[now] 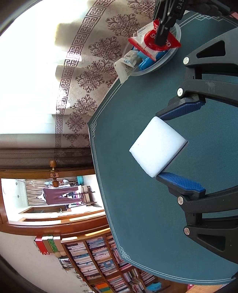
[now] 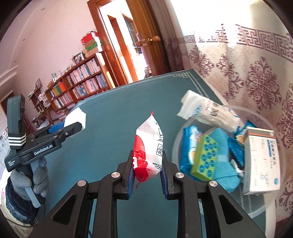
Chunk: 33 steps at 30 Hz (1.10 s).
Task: Organize objects
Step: 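Carry the glue packet and white block toward the clear bowl with both grippers, then lower the glue packet into the clear bowl and open the right gripper, then lower the white block into the clear bowl and open the left gripper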
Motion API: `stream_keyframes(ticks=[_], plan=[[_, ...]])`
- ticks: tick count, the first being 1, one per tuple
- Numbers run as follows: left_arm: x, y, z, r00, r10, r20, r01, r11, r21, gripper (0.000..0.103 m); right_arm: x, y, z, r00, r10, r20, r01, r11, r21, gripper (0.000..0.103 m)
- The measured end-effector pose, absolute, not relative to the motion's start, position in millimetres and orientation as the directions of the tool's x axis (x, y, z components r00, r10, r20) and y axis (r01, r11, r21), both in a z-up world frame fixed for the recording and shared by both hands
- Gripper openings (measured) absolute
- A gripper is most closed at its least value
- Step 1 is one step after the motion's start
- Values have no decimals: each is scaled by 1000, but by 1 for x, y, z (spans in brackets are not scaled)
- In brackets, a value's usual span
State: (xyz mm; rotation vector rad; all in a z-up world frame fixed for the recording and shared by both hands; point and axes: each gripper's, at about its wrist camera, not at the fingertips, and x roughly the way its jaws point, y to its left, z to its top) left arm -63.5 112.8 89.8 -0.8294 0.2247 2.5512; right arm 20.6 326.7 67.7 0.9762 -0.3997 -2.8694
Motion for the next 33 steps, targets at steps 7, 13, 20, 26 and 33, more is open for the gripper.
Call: stream_keyframes(ticks=[7, 13, 20, 26, 33], plan=[[-51, 148, 88, -690, 405, -599, -524, -852, 27, 63, 33, 372, 75, -821, -63, -568, -103, -961, 256, 25], [-43, 172, 89, -669, 431, -605, -566, -824, 39, 63, 35, 391, 75, -818, -4, -575, -160, -959, 234, 25], [-34, 192, 89, -647, 457, -610, -601, -798, 40, 63, 27, 405, 62, -799, 15, -602, -189, -955, 228, 26], [-26, 208, 89, -630, 479, -612, -628, -777, 38, 63, 36, 407, 67, -819, 113, -563, -237, -959, 152, 45], [-19, 228, 92, -597, 518, -612, -670, -742, 26, 63, 61, 397, 75, -837, 195, -511, -260, -964, 59, 48]])
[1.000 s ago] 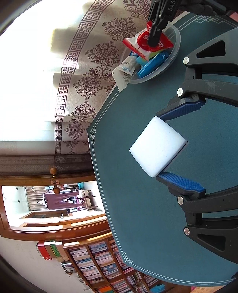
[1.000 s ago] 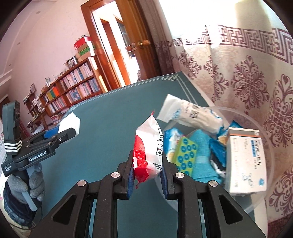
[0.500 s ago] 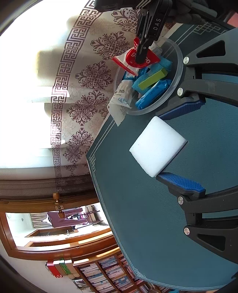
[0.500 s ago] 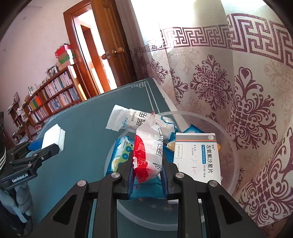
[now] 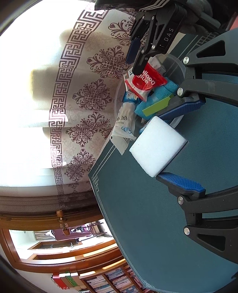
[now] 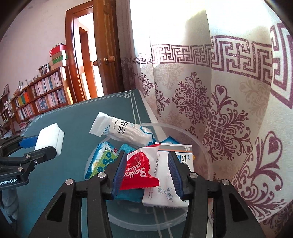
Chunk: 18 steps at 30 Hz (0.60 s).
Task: Organize objects
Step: 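Lower the white block into the clear bowl and open the left gripper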
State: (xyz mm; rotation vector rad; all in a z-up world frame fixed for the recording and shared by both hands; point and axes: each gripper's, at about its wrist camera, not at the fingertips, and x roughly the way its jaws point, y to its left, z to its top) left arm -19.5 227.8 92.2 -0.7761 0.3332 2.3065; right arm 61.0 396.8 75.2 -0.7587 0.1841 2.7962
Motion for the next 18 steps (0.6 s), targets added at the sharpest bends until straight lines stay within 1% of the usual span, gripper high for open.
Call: stream_keyframes(ticks=[4, 8, 12, 18], plan=[[-16, 243, 93, -579, 538, -613, -695, -719, 25, 63, 79, 389, 76, -845, 211, -492, -255, -967, 22, 48], [-14, 261, 95, -556, 560, -614, -720, -694, 20, 63, 89, 385, 74, -848, 199, -492, -235, -972, 13, 49], [-13, 277, 94, -535, 577, -617, -742, -670, 17, 63, 93, 388, 70, -846, 180, -502, -227, -973, 34, 54], [-20, 297, 89, -500, 588, -635, -760, -650, -3, 63, 92, 398, 66, -838, 169, -519, -236, -969, 66, 55]])
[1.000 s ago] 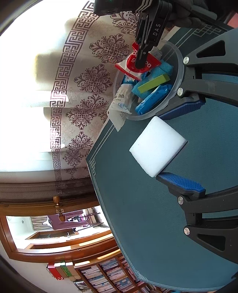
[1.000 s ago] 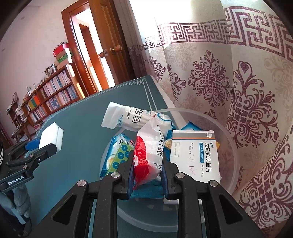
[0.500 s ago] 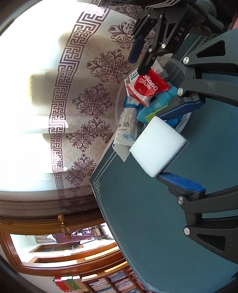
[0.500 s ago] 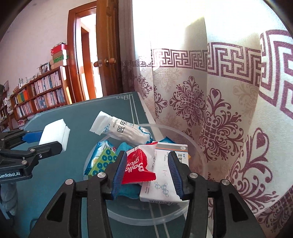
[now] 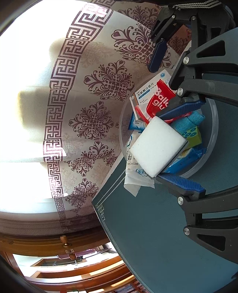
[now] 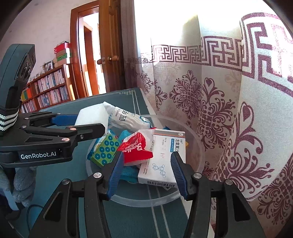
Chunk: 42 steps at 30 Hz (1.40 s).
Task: Organize objects
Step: 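Lower the white block into the clear bowl and open the left gripper, then withdraw both open grippers from the bowl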
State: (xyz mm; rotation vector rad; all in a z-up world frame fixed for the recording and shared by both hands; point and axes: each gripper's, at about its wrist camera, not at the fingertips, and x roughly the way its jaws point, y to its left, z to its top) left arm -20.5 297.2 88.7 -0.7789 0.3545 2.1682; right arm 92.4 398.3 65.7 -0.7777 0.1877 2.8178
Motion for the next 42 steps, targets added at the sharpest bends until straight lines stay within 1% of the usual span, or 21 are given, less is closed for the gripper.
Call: stream_keyframes(ticks=[7, 8, 9, 11, 17, 20, 22, 24, 25, 27, 34, 42], plan=[[-26, 315, 84, -471, 600, -647, -778, -628, -15, 65, 92, 403, 64, -836, 166, -523, -239, -968, 76, 55], [-26, 316, 83, -466, 602, -648, -781, -625, -19, 69, 91, 403, 63, -835, 165, -525, -239, -968, 76, 55], [-27, 317, 83, -465, 602, -649, -780, -625, -21, 77, 91, 403, 63, -834, 164, -526, -239, -968, 77, 55], [-27, 317, 82, -465, 605, -646, -777, -629, -30, 83, 90, 403, 63, -833, 163, -529, -238, -968, 78, 55], [-27, 306, 85, -467, 610, -640, -766, -641, -51, 88, 89, 401, 62, -830, 160, -534, -237, -968, 78, 55], [-27, 297, 89, -475, 614, -630, -753, -654, -69, 91, 89, 401, 62, -830, 159, -534, -236, -969, 79, 60], [-26, 290, 92, -488, 612, -622, -742, -667, -74, 94, 89, 399, 63, -831, 157, -534, -235, -969, 81, 64], [-24, 284, 96, -514, 603, -610, -725, -685, -67, 101, 90, 398, 63, -830, 158, -534, -236, -968, 81, 66], [-23, 281, 98, -526, 600, -603, -717, -694, -64, 102, 90, 397, 63, -830, 157, -535, -236, -968, 81, 68], [-21, 275, 101, -552, 584, -595, -699, -714, -53, 102, 92, 395, 63, -829, 155, -537, -236, -968, 84, 71], [-10, 265, 103, -619, 515, -593, -637, -771, -3, 102, 96, 387, 65, -826, 144, -546, -225, -971, 85, 89], [3, 258, 108, -654, 483, -582, -609, -793, 26, 103, 100, 380, 66, -815, 156, -558, -232, -970, 68, 96]])
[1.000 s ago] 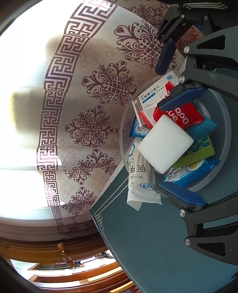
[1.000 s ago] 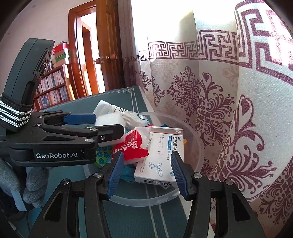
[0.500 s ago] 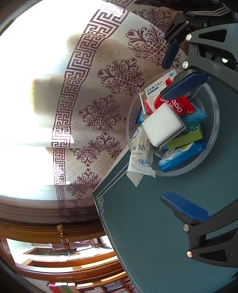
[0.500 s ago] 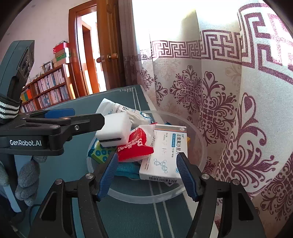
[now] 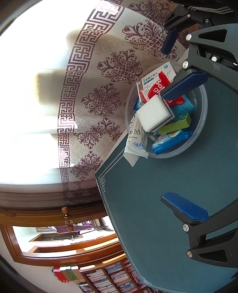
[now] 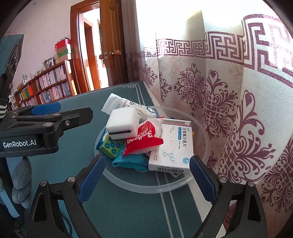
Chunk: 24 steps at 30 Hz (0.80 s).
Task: Organize objects
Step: 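Withdraw both open grippers from the bowl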
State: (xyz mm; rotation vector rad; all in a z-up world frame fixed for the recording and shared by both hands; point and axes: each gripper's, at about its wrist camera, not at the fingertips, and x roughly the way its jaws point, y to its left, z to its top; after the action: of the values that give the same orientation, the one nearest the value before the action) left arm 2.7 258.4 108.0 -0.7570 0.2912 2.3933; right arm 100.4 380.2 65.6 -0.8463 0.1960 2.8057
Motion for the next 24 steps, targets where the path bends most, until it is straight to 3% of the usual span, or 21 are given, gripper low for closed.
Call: stream_keyframes(ticks=[24], plan=[[28, 265, 114, -715, 422, -557, -581, -802, 139, 103, 104, 381, 74, -809, 213, -548, -258, -966, 7, 99]])
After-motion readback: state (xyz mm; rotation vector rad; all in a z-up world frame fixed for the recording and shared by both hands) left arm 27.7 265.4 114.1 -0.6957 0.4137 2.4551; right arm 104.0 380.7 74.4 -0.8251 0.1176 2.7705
